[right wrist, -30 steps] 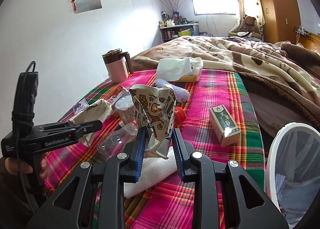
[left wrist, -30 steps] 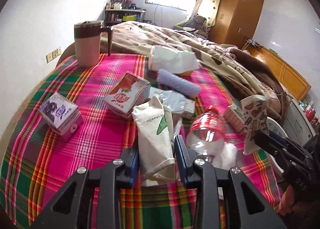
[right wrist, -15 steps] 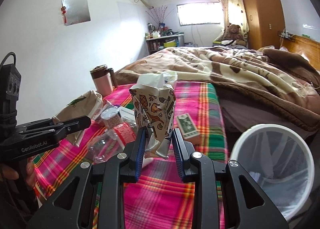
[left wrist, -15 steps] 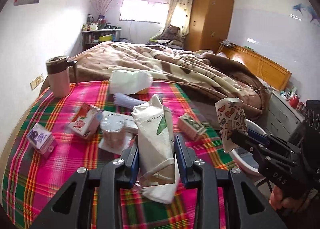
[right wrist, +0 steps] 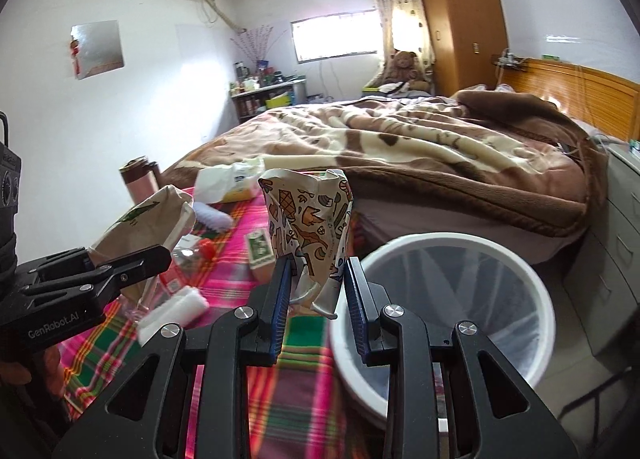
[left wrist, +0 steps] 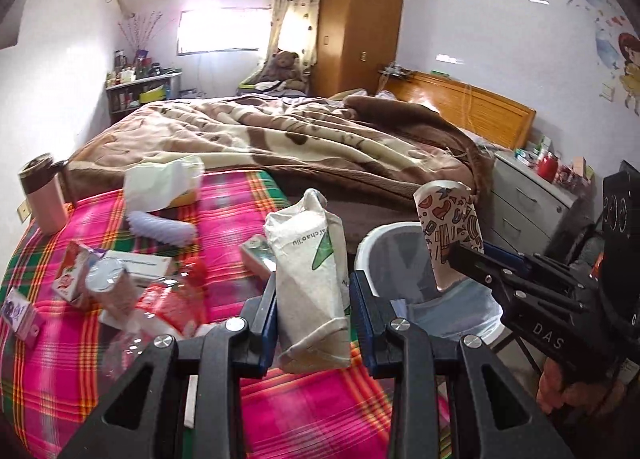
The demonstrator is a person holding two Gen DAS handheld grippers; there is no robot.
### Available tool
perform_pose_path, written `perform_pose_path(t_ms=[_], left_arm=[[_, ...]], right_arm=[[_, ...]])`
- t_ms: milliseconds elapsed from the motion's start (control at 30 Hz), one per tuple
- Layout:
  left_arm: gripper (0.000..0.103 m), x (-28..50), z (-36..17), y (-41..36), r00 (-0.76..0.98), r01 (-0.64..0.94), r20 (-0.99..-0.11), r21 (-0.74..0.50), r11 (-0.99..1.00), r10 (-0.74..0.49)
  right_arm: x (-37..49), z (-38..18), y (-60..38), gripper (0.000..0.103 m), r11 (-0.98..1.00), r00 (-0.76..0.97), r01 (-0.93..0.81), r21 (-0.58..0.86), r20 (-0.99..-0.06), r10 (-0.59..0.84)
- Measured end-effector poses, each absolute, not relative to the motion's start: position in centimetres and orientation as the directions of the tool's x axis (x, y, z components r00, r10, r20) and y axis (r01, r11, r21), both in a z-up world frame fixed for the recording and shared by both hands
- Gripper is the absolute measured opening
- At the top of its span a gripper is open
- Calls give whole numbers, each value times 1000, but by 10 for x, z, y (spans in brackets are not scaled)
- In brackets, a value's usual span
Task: Collect trash
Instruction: 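Carry the paper bag with the left tool while the right tool carries the cup over the wastebasket, then open the right tool to drop the cup while the left tool drops the bag into the basket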
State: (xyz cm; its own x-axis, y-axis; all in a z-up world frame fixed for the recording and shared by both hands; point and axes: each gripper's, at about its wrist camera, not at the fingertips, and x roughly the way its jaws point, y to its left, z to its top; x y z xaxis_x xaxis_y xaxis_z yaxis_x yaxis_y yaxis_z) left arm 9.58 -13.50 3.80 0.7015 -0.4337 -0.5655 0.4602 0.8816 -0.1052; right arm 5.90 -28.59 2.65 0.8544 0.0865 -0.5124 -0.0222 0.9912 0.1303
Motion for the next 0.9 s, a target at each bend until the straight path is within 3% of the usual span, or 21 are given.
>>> perform_pose_path(t_ms=[400, 733, 900], left_arm=[[38, 91, 29, -207, 626, 568, -571, -134, 812, -531], [40, 97, 10, -250, 584, 596, -615, -118, 794, -530], [49, 99, 4, -261, 569, 601, -632, -116, 790, -526]], right_arm=[[56, 15, -338, 29, 983, 832, 131, 125, -553, -41], [53, -5, -366, 29, 969, 779, 215, 120, -620, -96], [54, -11, -378, 30, 963, 760, 242, 121, -640, -110]])
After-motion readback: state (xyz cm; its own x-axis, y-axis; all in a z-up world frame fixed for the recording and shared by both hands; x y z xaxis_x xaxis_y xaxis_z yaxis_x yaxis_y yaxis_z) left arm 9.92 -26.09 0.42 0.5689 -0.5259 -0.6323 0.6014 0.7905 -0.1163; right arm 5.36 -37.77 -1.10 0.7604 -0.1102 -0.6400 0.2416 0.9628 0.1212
